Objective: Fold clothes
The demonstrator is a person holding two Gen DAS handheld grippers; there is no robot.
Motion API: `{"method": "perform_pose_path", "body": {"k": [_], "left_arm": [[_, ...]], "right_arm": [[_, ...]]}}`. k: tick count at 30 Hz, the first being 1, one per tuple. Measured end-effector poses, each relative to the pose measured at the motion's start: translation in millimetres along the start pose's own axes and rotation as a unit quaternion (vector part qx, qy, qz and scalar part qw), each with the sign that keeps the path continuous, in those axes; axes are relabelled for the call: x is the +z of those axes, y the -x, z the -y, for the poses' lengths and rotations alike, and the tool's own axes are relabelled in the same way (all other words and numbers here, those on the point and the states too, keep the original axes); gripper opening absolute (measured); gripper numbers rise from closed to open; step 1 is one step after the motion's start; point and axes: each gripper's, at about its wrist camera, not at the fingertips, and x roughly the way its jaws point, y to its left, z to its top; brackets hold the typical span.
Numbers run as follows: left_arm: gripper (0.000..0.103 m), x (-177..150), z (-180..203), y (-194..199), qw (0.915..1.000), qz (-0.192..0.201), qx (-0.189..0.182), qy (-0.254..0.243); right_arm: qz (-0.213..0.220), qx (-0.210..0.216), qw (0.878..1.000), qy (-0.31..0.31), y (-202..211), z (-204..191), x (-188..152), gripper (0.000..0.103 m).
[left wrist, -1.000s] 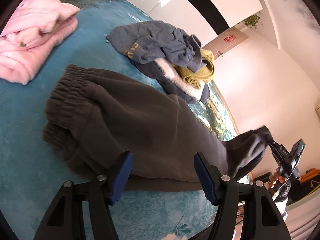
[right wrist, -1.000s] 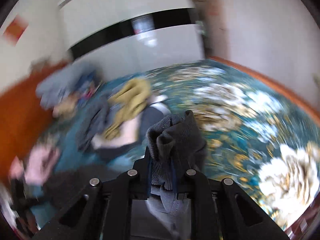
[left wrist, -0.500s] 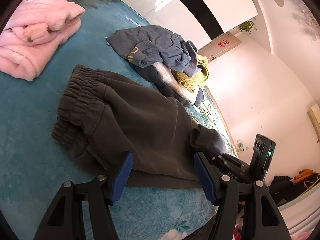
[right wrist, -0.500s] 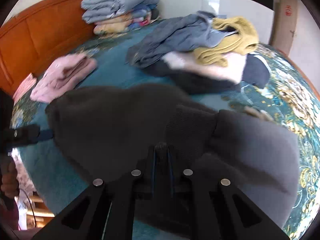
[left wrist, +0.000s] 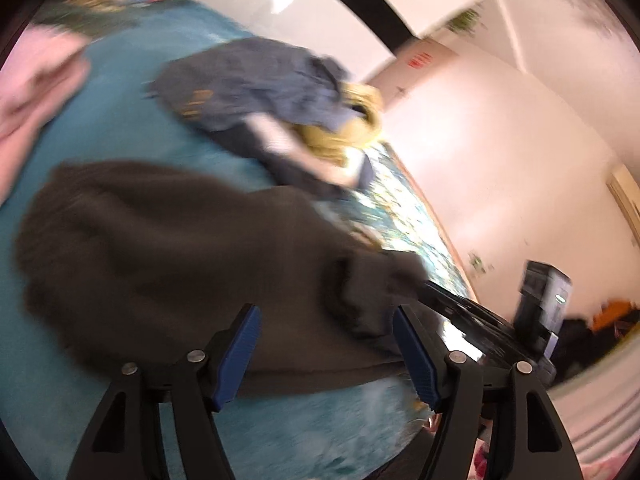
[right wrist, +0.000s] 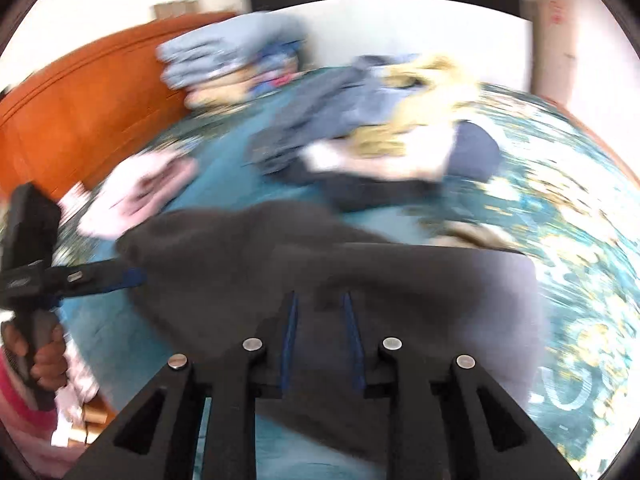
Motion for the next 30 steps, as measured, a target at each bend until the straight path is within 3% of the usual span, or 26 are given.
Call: {"method": "perform_pose_path", "body": {"k": [4, 8, 13, 17, 20, 24, 27, 30], "left_arm": [[0.073, 13.3, 50.2, -48.3, 0.9968, -0.028, -0.029, -0.069], [0.073, 7.7, 67.0, -99.3, 0.9928, -0.062, -0.003, -0.102], [0.073, -3.9, 42.5, -146.8, 0.992, -0.113, 0.028, -0.049], [0.073, -2.2, 29.6, -147.7, 0.994, -0.108, 0.011, -0.005], [0.073, -2.2, 27.8, -134.2, 0.9945, -0.104, 0.013, 0.004], [0.073, -5.1, 18.8, -77.9, 0.9972, -0.073, 0.012, 0.005], [0.073, -3.8, -4.6, -24.2, 0.9981, -0.024, 0.053, 0.02], [0.074, -6.7, -30.3, 30.2, 0.9921, 0.031, 0.111, 0.051]], "right_arm": [[0.017, -0.077, 0.996, -0.049, 20.3, 45.9, -3.4, 0.025], [0.005, -0.083, 0.993, -0.078, 16.8, 69.4, -15.0, 0.025], [-0.021, -0.077, 0.991, -0.11, 0.5, 90.4, -31.1, 0.028], [-0.031, -0.067, 0.989, -0.127, -12.8, 94.4, -41.2, 0.032], [-0.017, -0.056, 0.989, -0.136, -4.3, 92.8, -43.9, 0.033], [0.008, -0.04, 0.989, -0.14, 9.2, 87.9, -46.6, 0.037], [0.034, -0.023, 0.988, -0.146, 20.7, 79.2, -51.8, 0.049], [0.047, 0.003, 0.986, -0.161, 21.9, 73.7, -57.0, 0.053]]}}
